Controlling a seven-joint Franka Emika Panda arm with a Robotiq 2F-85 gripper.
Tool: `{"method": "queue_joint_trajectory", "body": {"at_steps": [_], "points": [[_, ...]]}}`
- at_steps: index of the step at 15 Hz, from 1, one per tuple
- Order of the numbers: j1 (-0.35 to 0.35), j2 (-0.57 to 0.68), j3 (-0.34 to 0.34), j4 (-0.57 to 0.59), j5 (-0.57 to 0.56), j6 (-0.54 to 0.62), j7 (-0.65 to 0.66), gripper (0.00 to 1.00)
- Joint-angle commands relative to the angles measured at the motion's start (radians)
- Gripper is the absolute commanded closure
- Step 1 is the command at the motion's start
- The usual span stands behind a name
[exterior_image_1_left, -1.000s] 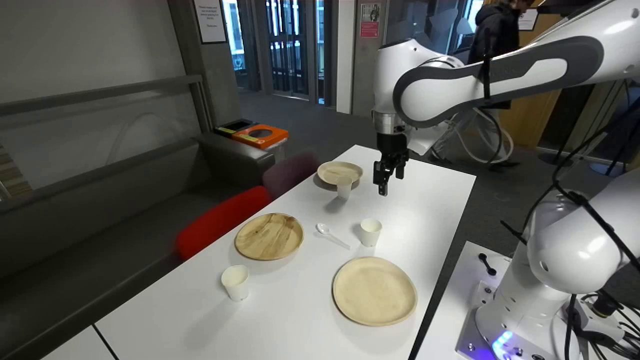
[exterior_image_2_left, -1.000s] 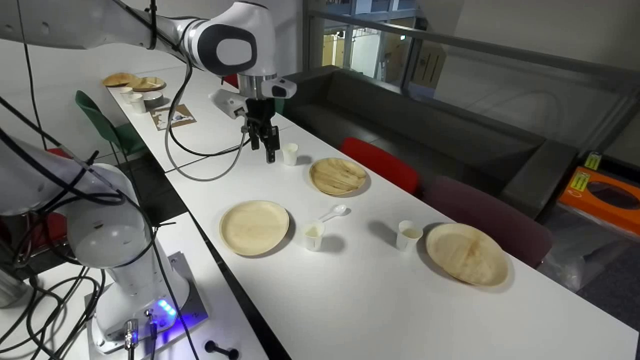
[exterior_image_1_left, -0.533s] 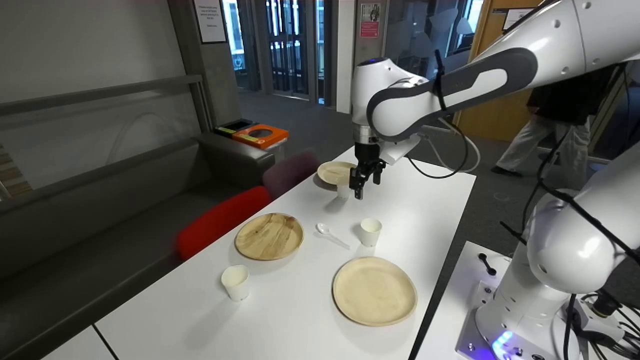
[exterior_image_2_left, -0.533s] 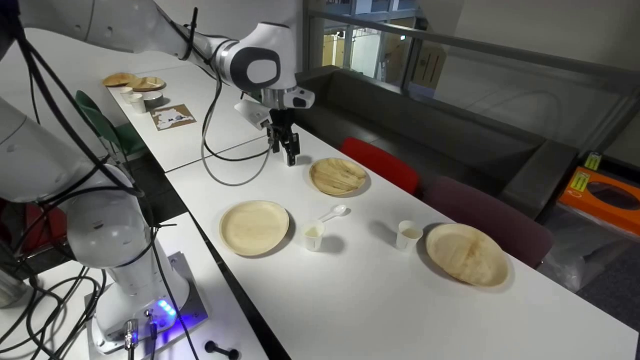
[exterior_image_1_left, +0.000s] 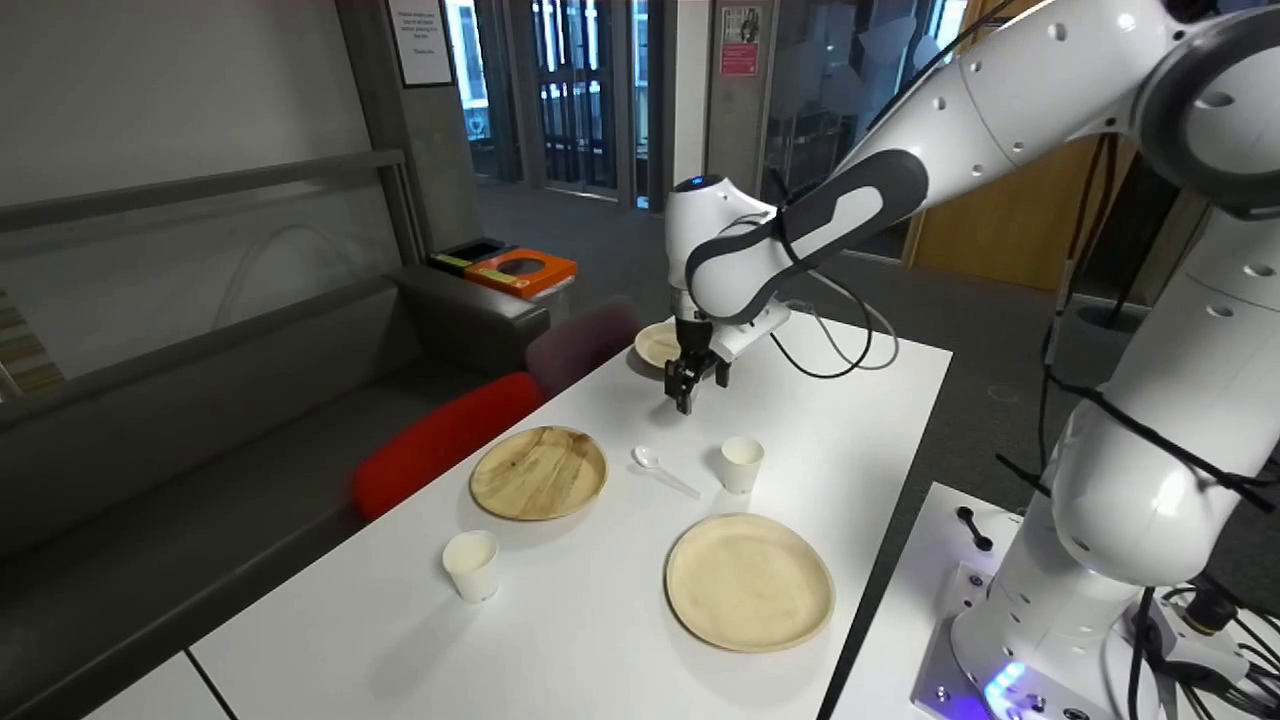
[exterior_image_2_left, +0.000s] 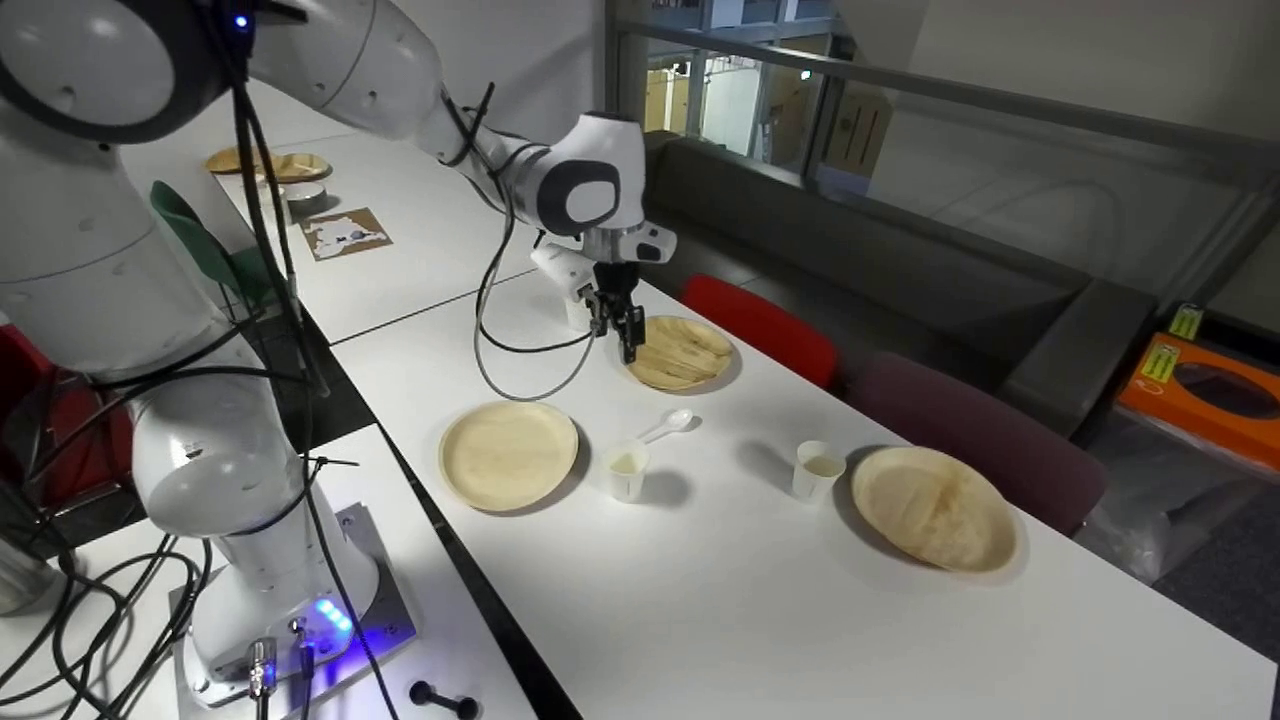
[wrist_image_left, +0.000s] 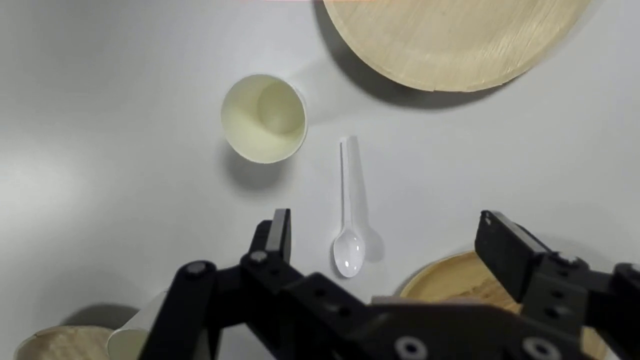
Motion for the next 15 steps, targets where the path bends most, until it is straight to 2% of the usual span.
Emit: {"method": "queue_joint_trajectory", "body": {"at_steps": [1, 2, 5, 10, 15], "points": [[-0.004, 0.142, -0.034, 0.12, 0.012, -0.051, -0.005, 0.0], [0.009, 0.077, -0.031, 0.047, 0.003, -0.008, -0.001, 0.0], [0.009, 0.149, -0.046, 0.094, 0.005, -0.009, -0.002, 0.0], [0.01, 0.156, -0.046, 0.107, 0.005, -0.013, -0.002, 0.0], [0.011, 0.284, -0.051, 0.195, 0.023, -0.062, 0.017, 0.0]]}}
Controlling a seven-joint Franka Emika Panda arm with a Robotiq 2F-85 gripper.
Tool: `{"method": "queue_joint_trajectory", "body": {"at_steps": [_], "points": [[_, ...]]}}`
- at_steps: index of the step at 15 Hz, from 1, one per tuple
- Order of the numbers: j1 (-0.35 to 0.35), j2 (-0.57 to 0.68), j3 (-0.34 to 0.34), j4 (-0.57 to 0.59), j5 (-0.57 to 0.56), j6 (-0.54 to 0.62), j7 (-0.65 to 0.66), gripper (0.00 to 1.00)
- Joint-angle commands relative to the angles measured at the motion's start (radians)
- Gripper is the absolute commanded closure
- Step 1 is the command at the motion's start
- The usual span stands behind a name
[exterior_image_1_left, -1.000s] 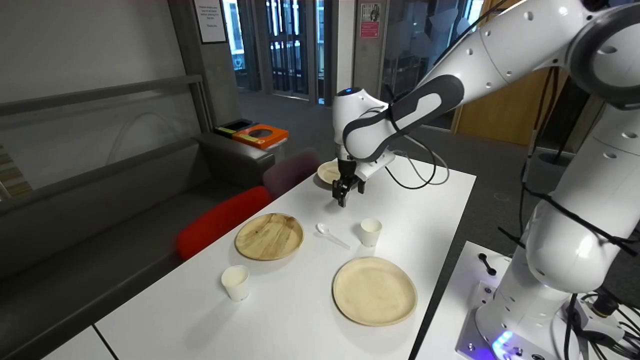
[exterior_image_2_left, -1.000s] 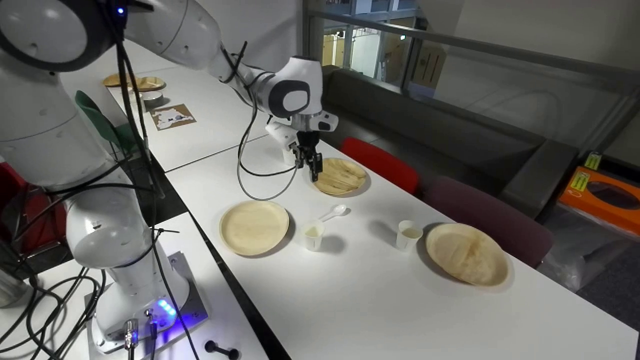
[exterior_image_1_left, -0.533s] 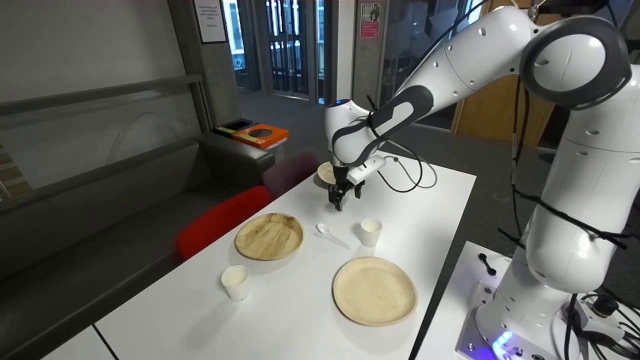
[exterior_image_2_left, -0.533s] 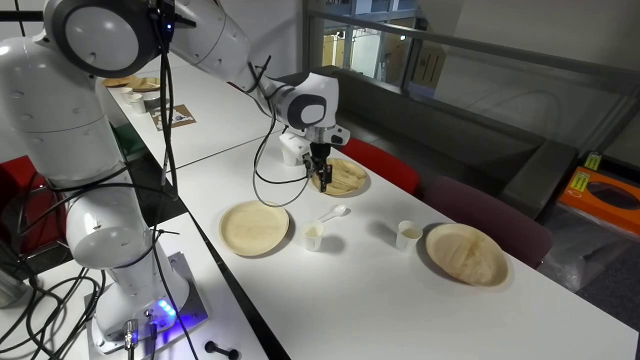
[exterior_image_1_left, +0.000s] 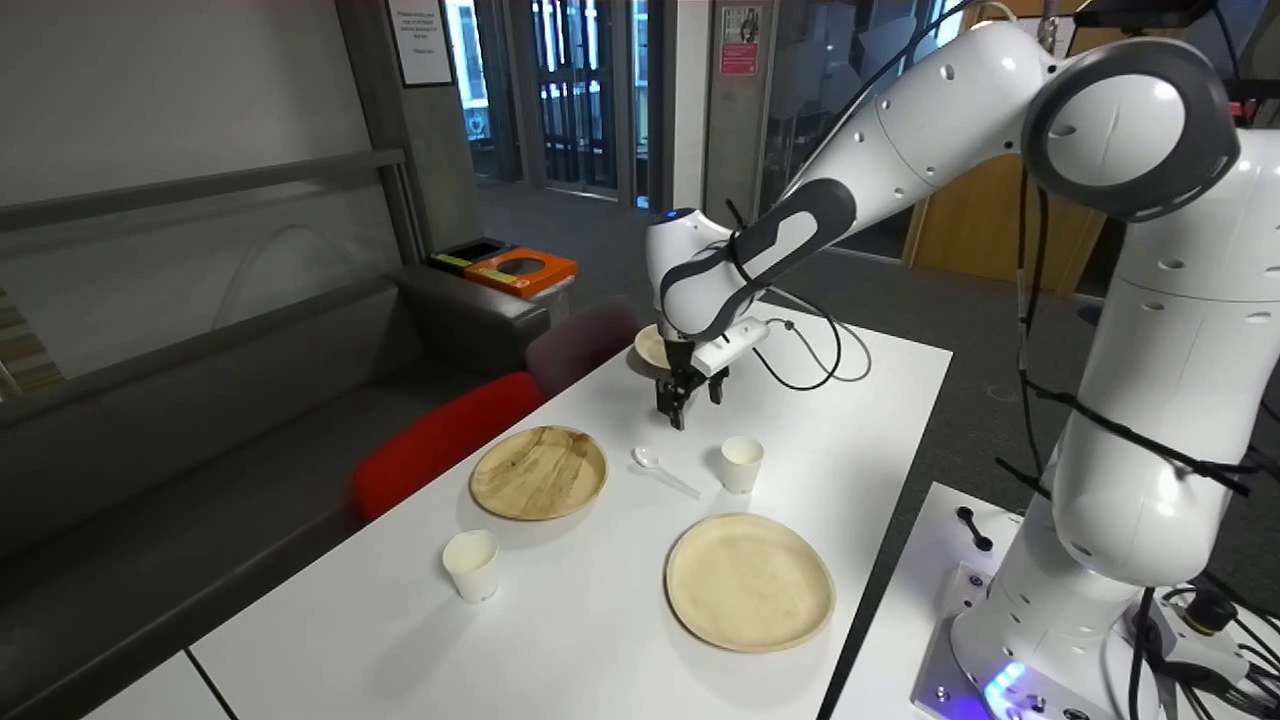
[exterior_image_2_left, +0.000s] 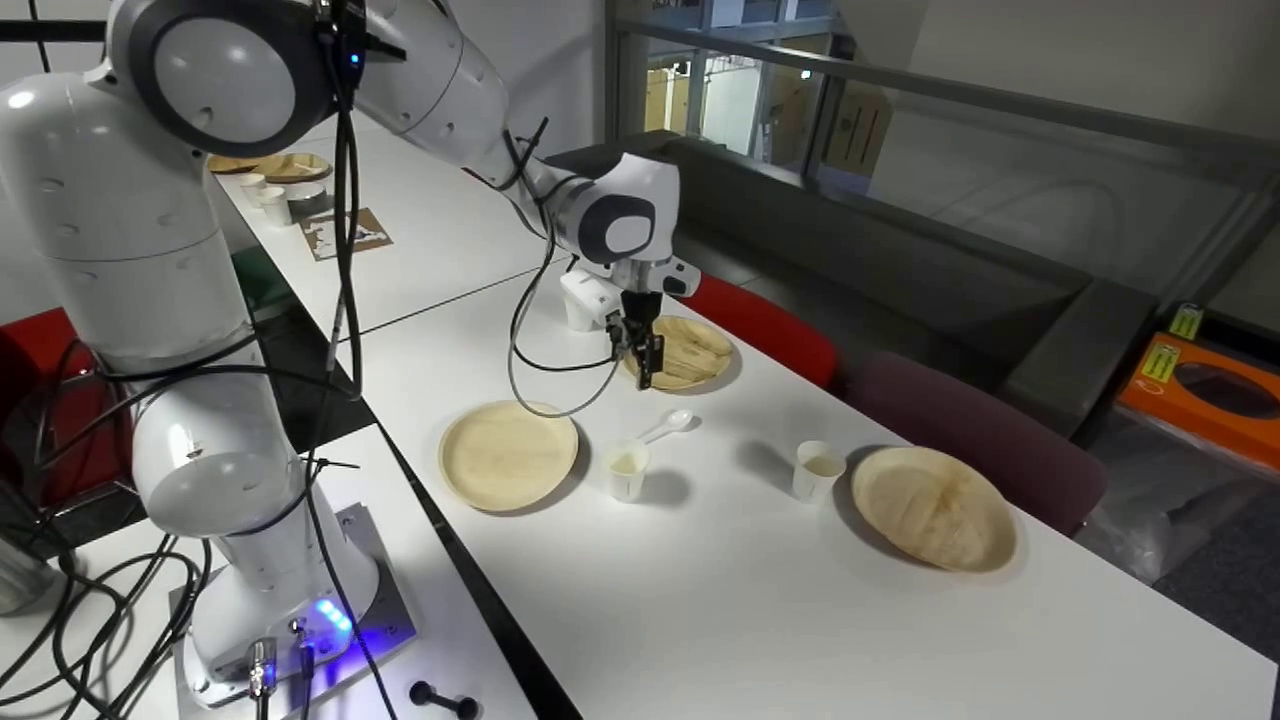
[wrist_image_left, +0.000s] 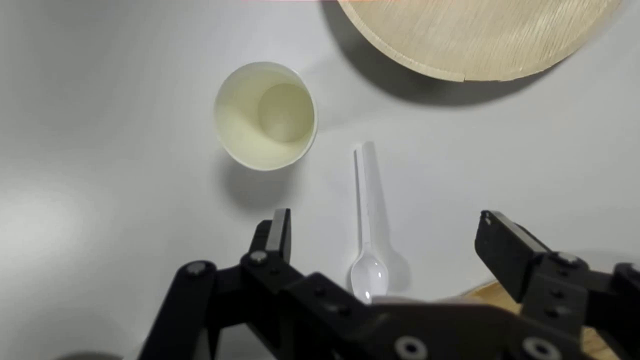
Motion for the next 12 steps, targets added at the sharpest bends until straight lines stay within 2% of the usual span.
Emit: {"method": "queue_joint_trajectory", "body": {"at_steps": [1, 12], "points": [[0.01, 0.119, -0.018, 0.098, 0.018, -0.048, 0.015, 0.0], [0.012, 0.335, -0.033, 0.281, 0.068, -0.096, 0.011, 0.0]]}}
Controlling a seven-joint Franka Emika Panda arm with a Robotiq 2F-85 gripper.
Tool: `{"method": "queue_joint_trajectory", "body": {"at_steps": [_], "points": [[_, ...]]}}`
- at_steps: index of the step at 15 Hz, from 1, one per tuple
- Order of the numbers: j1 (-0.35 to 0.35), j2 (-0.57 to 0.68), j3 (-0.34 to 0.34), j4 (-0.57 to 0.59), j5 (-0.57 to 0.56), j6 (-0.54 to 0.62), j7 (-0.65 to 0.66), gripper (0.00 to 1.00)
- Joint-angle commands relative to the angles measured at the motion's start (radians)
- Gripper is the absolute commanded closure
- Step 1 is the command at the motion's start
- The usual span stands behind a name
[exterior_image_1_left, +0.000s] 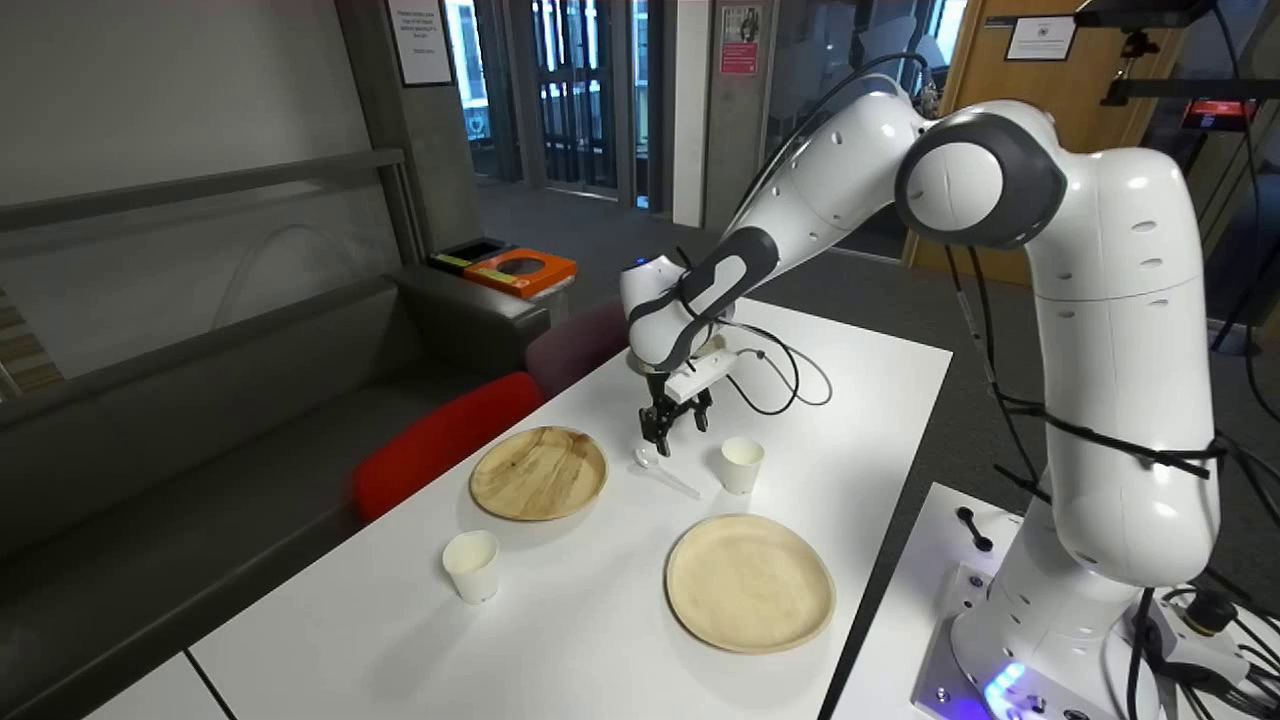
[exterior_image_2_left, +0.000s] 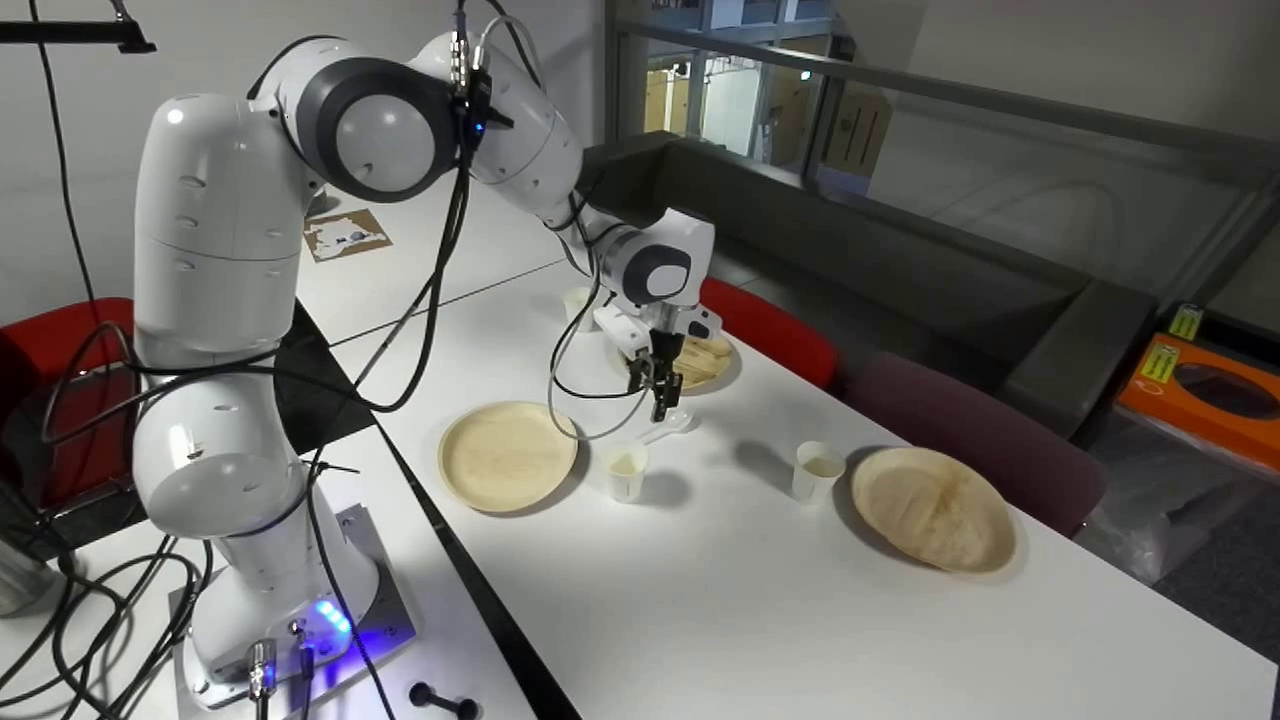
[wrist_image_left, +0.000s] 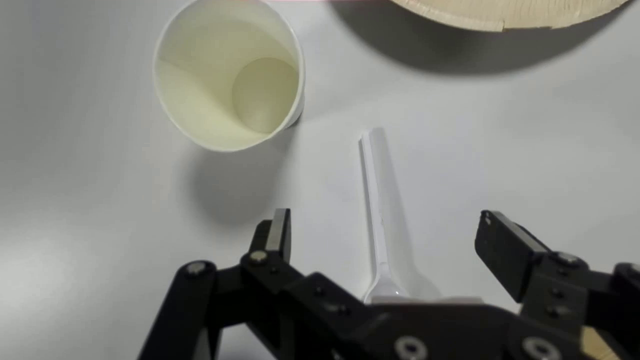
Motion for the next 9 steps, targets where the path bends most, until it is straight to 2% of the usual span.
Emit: {"method": "queue_joint_trajectory", "body": {"at_steps": [1, 9], "points": [[0.01, 0.057, -0.013, 0.089, 0.046, -0.072, 0.003, 0.0], [0.018, 0.162, -0.025, 0.202, 0.077, -0.073, 0.041, 0.0]]}}
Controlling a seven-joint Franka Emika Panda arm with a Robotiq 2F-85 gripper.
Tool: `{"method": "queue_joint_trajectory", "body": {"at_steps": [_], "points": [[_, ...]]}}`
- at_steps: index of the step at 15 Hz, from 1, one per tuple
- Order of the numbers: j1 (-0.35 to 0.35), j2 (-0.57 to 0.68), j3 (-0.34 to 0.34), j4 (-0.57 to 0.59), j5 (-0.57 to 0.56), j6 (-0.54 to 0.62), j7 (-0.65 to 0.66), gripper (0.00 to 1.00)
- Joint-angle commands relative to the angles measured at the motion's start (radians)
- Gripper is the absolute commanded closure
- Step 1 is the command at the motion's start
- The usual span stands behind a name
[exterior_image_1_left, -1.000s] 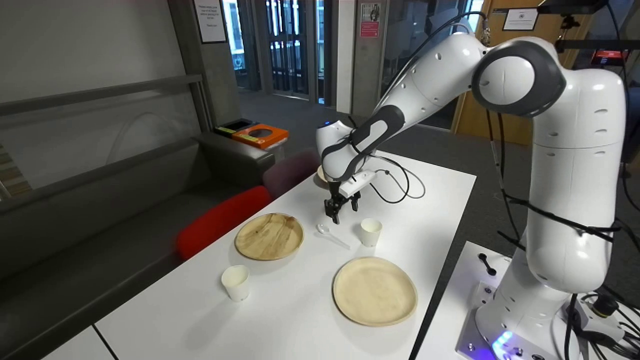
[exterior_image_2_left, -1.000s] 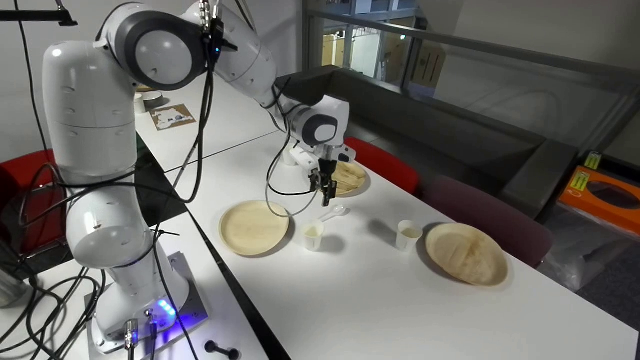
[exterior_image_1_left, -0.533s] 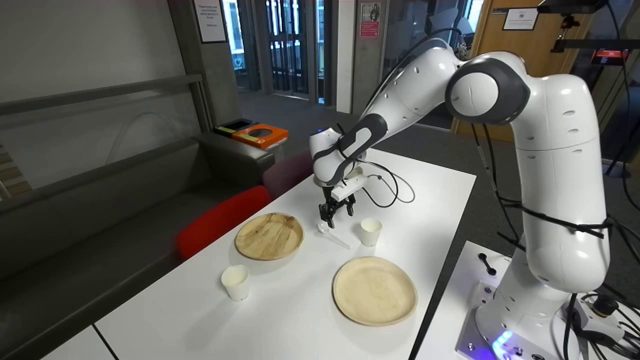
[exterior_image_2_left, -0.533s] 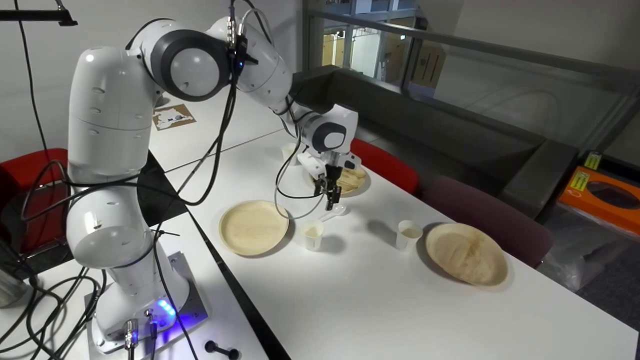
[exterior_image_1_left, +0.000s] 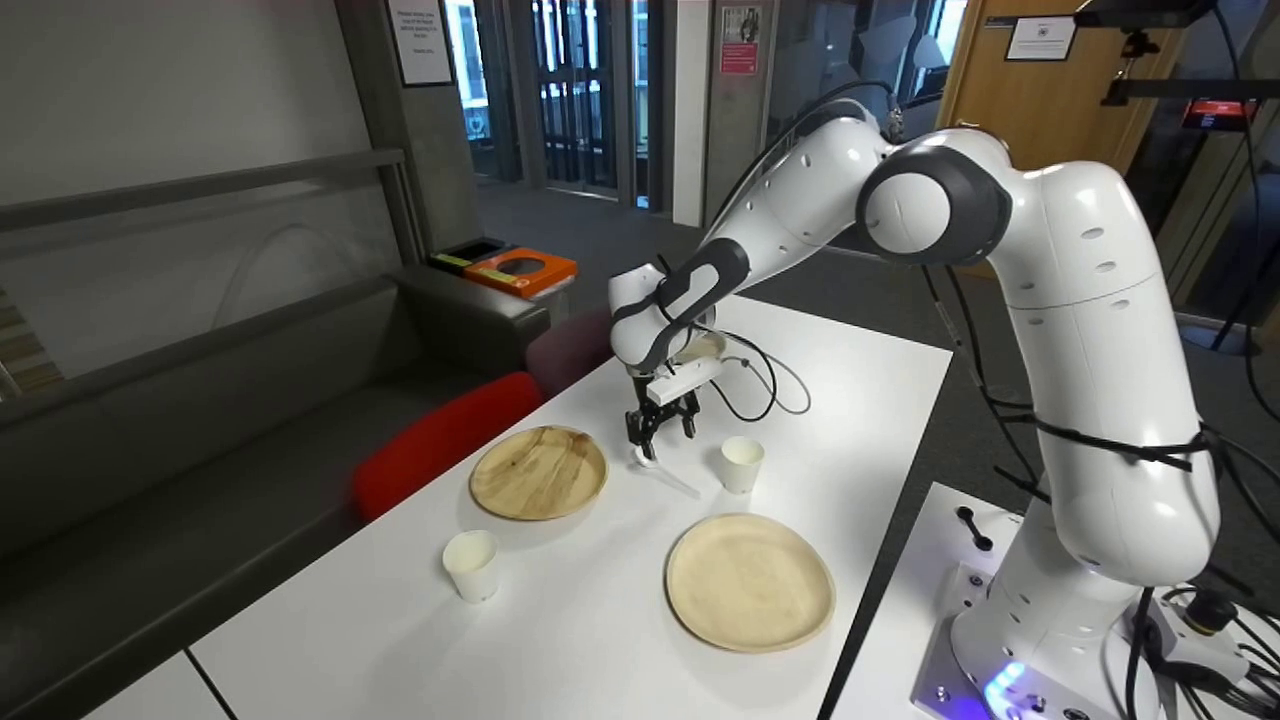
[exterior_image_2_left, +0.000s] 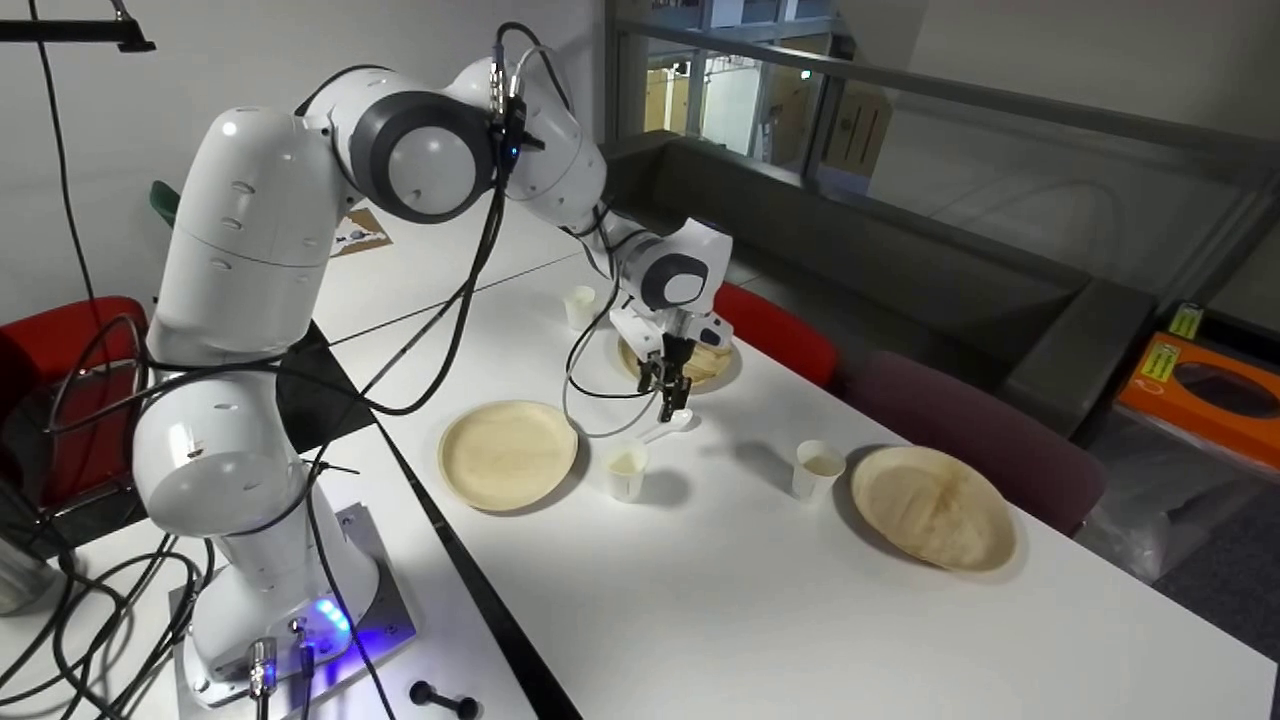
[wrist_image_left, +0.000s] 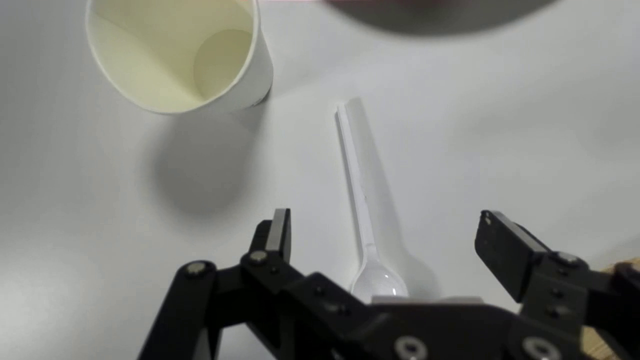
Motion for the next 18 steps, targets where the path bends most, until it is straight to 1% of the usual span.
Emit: {"method": "queue_joint_trajectory", "body": {"at_steps": [1, 9, 16, 17, 18], "points": [[0.021, 0.054, -0.024, 0.077, 0.017, -0.025, 0.037, 0.0], [0.042, 0.13, -0.035, 0.146, 0.011, -0.012, 0.077, 0.0], [0.057, 0.156, -0.039, 0.167, 0.009, 0.004, 0.087, 0.0], [0.057, 0.157, -0.039, 0.168, 0.009, 0.006, 0.085, 0.15], [0.057, 0.158, -0.039, 0.17, 0.008, 0.007, 0.085, 0.26]]}}
